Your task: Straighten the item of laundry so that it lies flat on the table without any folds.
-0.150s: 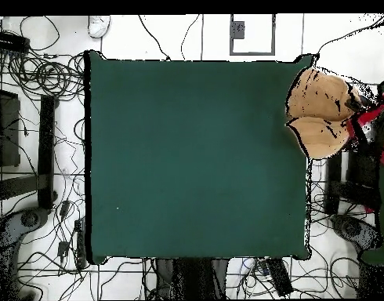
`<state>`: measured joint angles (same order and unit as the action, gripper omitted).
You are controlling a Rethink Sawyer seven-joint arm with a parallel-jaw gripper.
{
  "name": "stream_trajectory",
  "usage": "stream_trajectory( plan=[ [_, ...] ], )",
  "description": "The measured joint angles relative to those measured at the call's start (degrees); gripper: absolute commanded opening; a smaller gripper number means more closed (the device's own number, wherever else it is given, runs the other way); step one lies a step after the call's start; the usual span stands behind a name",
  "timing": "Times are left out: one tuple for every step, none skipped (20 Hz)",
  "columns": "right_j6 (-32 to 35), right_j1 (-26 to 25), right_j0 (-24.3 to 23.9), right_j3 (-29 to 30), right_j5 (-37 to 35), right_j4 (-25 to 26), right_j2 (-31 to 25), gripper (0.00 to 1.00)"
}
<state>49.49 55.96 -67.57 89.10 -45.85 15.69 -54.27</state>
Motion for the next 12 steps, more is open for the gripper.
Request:
stream_trajectory(
  plan=[
    [0.5, 0.83, 0.18, 0.73, 0.52, -0.27, 0.19, 0.0],
    [0.78, 1.38, 0.35, 1.23, 0.93, -0.4, 0.42, 0.0],
    [0.99, 2.16, 0.63, 1.98, 1.56, -0.59, 0.75, 0.0],
    [1.2, 2.95, 0.9, 2.73, 2.18, -0.78, 1.08, 0.0],
    [1.41, 3.74, 1.18, 3.48, 2.81, -0.96, 1.42, 0.0],
    [1.53, 4.66, 1.72, 4.33, 3.64, -1.0, 2.07, 0.0],
    [1.65, 5.57, 2.27, 5.18, 4.47, -1.03, 2.72, 0.0],
    [1.77, 6.49, 2.81, 6.03, 5.3, -1.07, 3.38, 0.0],
    [2.02, 6.98, 3.33, 6.52, 5.79, -1.1, 3.96, 0.0],
    [2.28, 7.48, 3.84, 7.0, 6.28, -1.12, 4.55, 0.0],
    [2.54, 7.97, 4.35, 7.48, 6.78, -1.15, 5.14, 0.0],
    [2.8, 8.47, 4.86, 7.96, 7.27, -1.18, 5.73, 0.0]
  ],
)
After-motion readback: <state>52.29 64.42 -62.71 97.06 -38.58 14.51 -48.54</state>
